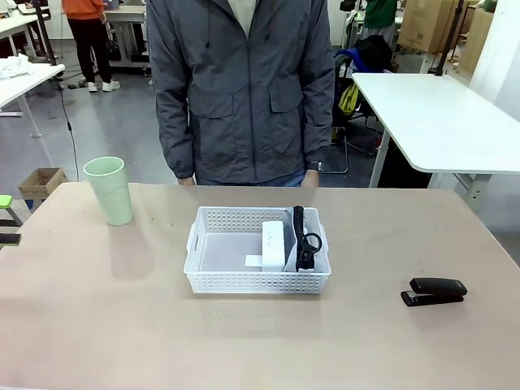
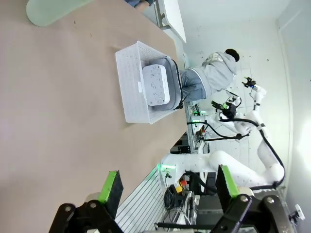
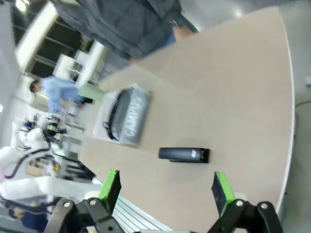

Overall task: Efficiently arrange items inside the basket to fit them all.
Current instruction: Pick up the Stapler and place it inside the Organizing basket.

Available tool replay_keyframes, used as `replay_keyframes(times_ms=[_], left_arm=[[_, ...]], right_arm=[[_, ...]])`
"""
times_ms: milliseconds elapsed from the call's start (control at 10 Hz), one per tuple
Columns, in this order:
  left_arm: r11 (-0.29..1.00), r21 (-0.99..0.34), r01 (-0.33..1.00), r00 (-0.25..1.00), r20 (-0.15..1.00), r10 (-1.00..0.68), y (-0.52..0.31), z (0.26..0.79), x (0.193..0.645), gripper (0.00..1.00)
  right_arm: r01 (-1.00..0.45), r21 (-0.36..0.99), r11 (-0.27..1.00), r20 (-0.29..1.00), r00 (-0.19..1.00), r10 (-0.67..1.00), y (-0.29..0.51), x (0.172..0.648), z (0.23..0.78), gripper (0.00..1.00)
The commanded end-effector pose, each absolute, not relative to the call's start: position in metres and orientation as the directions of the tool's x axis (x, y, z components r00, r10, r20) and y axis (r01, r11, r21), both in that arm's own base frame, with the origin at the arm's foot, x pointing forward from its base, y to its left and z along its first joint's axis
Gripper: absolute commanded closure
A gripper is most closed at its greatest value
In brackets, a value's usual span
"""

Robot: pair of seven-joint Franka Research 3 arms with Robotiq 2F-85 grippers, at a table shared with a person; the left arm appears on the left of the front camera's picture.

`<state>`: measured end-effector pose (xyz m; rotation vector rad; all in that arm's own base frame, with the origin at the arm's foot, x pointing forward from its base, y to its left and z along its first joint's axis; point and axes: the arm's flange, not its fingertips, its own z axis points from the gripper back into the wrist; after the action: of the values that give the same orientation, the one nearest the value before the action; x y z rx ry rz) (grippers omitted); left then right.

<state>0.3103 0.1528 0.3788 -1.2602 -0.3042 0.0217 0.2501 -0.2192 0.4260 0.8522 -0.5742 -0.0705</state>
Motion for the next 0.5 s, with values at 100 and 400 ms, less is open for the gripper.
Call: replay_keyframes(times_ms=[100, 400], left_arm=[[0.31, -0.936, 0.167, 0.954, 0.233, 0.188, 0.151, 0.38, 0.308, 0.0], [0.31, -0.936, 0.167, 0.954, 0.233, 0.188, 0.151, 0.38, 0.308, 0.0]], right_arm=[[-0.133, 0.451, 0.883, 0.394, 0.917, -0.063, -0.106, 0.257, 0.418, 0.0], [-0.206, 0.203, 0.957, 0.274, 0.95, 0.146, -0.025, 0.276, 0.4, 0.0]])
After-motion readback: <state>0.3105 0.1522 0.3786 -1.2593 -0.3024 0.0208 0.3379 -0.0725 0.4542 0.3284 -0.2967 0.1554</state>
